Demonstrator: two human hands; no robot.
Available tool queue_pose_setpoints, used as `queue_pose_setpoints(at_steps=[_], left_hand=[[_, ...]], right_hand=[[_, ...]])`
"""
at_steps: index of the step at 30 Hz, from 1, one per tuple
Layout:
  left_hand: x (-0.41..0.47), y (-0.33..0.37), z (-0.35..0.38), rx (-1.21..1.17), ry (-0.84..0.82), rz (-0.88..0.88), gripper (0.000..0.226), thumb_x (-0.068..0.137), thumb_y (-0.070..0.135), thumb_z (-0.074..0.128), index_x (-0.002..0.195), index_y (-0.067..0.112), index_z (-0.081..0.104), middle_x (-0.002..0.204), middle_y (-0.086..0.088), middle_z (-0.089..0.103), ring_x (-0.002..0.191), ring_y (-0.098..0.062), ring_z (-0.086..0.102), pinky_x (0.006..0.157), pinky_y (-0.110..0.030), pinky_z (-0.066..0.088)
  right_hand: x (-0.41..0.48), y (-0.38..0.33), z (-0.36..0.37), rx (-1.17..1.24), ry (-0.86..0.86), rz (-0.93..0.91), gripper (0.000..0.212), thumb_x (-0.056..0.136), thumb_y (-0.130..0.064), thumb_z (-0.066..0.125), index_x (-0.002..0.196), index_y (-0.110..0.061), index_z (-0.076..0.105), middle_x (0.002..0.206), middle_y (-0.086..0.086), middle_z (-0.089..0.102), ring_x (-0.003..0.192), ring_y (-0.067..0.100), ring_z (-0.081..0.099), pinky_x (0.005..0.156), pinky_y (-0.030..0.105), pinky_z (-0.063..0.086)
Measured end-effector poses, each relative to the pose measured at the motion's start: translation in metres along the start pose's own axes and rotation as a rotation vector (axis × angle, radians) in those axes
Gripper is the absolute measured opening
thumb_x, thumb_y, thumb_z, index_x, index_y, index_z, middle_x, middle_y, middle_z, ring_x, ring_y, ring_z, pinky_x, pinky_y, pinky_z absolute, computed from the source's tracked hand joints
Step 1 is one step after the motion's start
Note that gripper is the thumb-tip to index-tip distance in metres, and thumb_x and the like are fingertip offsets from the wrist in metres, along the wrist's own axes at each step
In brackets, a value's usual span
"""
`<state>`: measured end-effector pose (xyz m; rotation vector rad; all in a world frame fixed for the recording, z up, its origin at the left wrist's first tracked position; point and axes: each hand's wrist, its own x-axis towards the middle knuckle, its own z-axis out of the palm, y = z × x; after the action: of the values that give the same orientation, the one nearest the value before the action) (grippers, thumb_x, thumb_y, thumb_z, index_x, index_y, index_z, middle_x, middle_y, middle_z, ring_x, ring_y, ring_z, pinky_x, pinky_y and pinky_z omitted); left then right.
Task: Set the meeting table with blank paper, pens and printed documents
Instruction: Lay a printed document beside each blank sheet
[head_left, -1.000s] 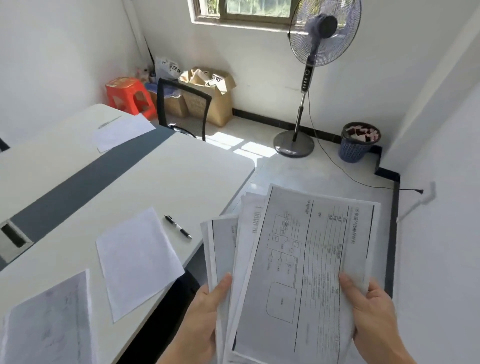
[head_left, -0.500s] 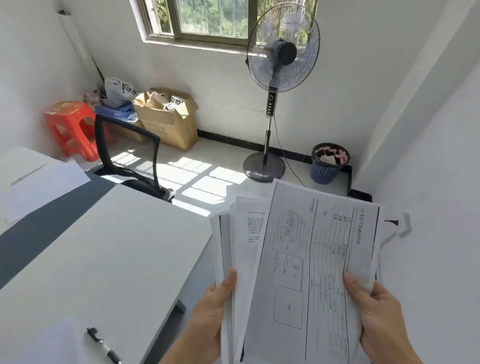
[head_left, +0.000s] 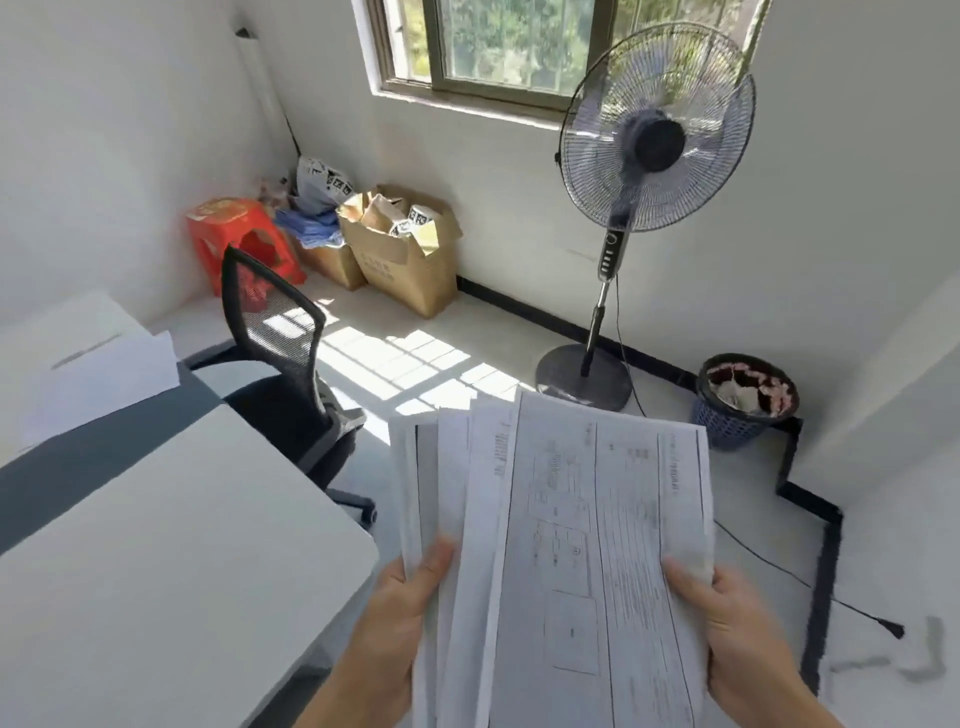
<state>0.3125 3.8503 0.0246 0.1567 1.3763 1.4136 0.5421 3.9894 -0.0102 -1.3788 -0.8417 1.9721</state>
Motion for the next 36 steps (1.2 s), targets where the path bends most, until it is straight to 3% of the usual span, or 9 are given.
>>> queue_pose_setpoints(at_steps=[4, 8, 10, 14, 17, 19, 25, 33, 36], left_hand=[[0.013, 0.01, -0.002, -0.106, 0.15, 0.055, 0.046, 0.087, 0.036, 0.059, 0.117, 0.002, 0.065, 0.11, -0.022, 0.071, 0.101, -0.04, 0.069, 0.093, -0.052, 0.052], [0.023, 0.02, -0.025, -0.179, 0.319, 0.103, 0.048, 0.084, 0.037, 0.063, 0.119, 0.005, 0.066, 0.115, -0.02, 0.07, 0.108, -0.038, 0.066, 0.104, -0.055, 0.042], [0.03, 0.027, -0.037, -0.182, 0.384, 0.129, 0.048, 0.082, 0.038, 0.066, 0.118, 0.006, 0.066, 0.114, -0.017, 0.071, 0.108, -0.036, 0.067, 0.103, -0.053, 0.044], [0.05, 0.046, -0.065, -0.242, 0.509, 0.204, 0.063, 0.071, 0.049, 0.077, 0.121, 0.014, 0.061, 0.116, -0.003, 0.072, 0.109, -0.023, 0.066, 0.095, -0.041, 0.049], [0.068, 0.069, -0.089, -0.277, 0.538, 0.252, 0.073, 0.064, 0.05, 0.078, 0.124, 0.012, 0.061, 0.118, -0.004, 0.071, 0.112, -0.024, 0.065, 0.105, -0.046, 0.043], [0.078, 0.089, -0.106, -0.311, 0.56, 0.289, 0.067, 0.069, 0.046, 0.079, 0.122, 0.01, 0.062, 0.115, -0.006, 0.072, 0.109, -0.026, 0.066, 0.105, -0.047, 0.043], [0.079, 0.127, -0.162, -0.469, 0.61, 0.319, 0.034, 0.092, 0.03, 0.055, 0.115, 0.008, 0.067, 0.108, -0.016, 0.073, 0.098, -0.035, 0.07, 0.087, -0.048, 0.054], [0.038, 0.111, -0.216, -0.743, 0.943, 0.382, 0.047, 0.082, 0.036, 0.068, 0.122, 0.011, 0.064, 0.116, -0.017, 0.07, 0.108, -0.038, 0.066, 0.1, -0.059, 0.044], [0.031, 0.107, -0.223, -0.809, 1.031, 0.408, 0.044, 0.083, 0.034, 0.06, 0.12, 0.01, 0.065, 0.116, -0.017, 0.07, 0.107, -0.037, 0.066, 0.101, -0.058, 0.043]], right_hand=[[0.05, -0.034, 0.023, -0.124, -0.174, 0.103, 0.03, 0.08, -0.014, 0.064, 0.103, 0.005, 0.065, 0.094, 0.026, 0.074, 0.074, 0.038, 0.074, 0.065, 0.05, 0.062], [0.092, -0.045, 0.063, -0.203, -0.35, 0.248, 0.044, 0.078, -0.015, 0.067, 0.117, 0.004, 0.063, 0.11, 0.028, 0.07, 0.096, 0.046, 0.069, 0.073, 0.051, 0.061], [0.11, -0.045, 0.088, -0.272, -0.43, 0.287, 0.046, 0.071, -0.008, 0.074, 0.114, 0.005, 0.065, 0.106, 0.03, 0.07, 0.09, 0.045, 0.071, 0.067, 0.047, 0.061], [0.14, -0.045, 0.144, -0.374, -0.509, 0.306, 0.052, 0.066, 0.0, 0.078, 0.115, 0.009, 0.062, 0.106, 0.035, 0.068, 0.096, 0.052, 0.066, 0.078, 0.054, 0.058], [0.167, -0.052, 0.187, -0.443, -0.467, 0.23, 0.034, 0.076, 0.001, 0.068, 0.108, 0.013, 0.064, 0.1, 0.035, 0.069, 0.092, 0.052, 0.067, 0.073, 0.051, 0.06], [0.181, -0.06, 0.219, -0.515, -0.473, 0.16, 0.025, 0.081, 0.002, 0.066, 0.104, 0.012, 0.066, 0.094, 0.032, 0.072, 0.085, 0.047, 0.07, 0.078, 0.05, 0.057], [0.216, -0.056, 0.308, -0.616, -0.575, 0.156, 0.016, 0.086, 0.005, 0.061, 0.1, 0.011, 0.064, 0.082, 0.024, 0.074, 0.065, 0.035, 0.073, 0.055, 0.038, 0.06], [0.24, -0.014, 0.444, -0.881, -0.851, 0.21, 0.019, 0.087, 0.0, 0.063, 0.104, 0.008, 0.064, 0.092, 0.024, 0.075, 0.074, 0.037, 0.073, 0.062, 0.041, 0.061], [0.249, 0.01, 0.502, -0.969, -0.959, 0.21, 0.018, 0.088, -0.001, 0.062, 0.104, 0.007, 0.064, 0.089, 0.023, 0.075, 0.073, 0.036, 0.073, 0.062, 0.043, 0.062]])
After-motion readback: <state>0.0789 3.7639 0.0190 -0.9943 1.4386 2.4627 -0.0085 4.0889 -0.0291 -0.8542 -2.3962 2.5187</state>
